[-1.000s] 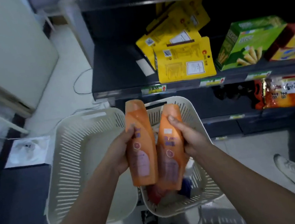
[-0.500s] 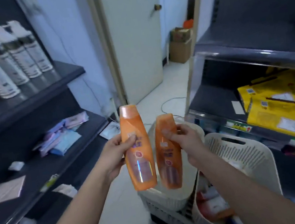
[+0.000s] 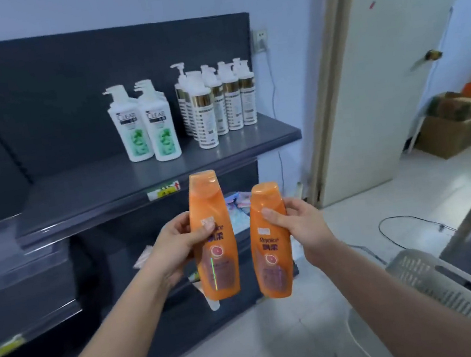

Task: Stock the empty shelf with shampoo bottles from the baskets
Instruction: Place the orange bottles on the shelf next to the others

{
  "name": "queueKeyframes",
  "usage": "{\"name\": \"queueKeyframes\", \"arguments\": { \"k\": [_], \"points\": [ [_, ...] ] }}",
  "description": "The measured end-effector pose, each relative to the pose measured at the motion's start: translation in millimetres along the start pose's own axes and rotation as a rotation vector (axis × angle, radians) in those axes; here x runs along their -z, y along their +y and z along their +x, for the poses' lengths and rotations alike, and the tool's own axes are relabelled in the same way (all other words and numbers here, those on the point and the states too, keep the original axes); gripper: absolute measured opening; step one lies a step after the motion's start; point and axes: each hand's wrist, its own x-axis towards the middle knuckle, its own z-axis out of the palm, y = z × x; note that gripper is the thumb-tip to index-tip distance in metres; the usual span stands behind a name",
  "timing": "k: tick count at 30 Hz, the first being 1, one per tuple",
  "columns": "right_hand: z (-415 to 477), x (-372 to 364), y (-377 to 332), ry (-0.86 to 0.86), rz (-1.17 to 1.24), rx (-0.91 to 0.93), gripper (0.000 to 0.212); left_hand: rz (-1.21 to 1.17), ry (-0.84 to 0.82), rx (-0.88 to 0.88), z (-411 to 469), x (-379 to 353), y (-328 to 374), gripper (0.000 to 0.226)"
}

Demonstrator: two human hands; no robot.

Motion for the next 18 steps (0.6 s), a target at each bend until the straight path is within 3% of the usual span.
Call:
{"name": "queueKeyframes", "arguments": {
  "k": [3, 7, 12, 18],
  "points": [
    [35, -51, -11, -0.066, -0.024, 0.025, 0.04, 0.0, 0.049, -0.031, 23, 50, 14, 0.021],
    [73, -112, -27, -0.139, -0.001, 0.055, 0.033, 0.019, 0.101, -0.057, 49, 107, 32, 0.042],
    [118, -173, -51, -0.226, 0.007, 0.089, 0.04, 0.018, 0.186, -0.111, 82, 159, 53, 0.024],
    [173, -232, -81, -0.334, 0.017, 0.147, 0.031, 0.032, 0.259, -0.153, 122, 206, 79, 0.034]
  ]
}}
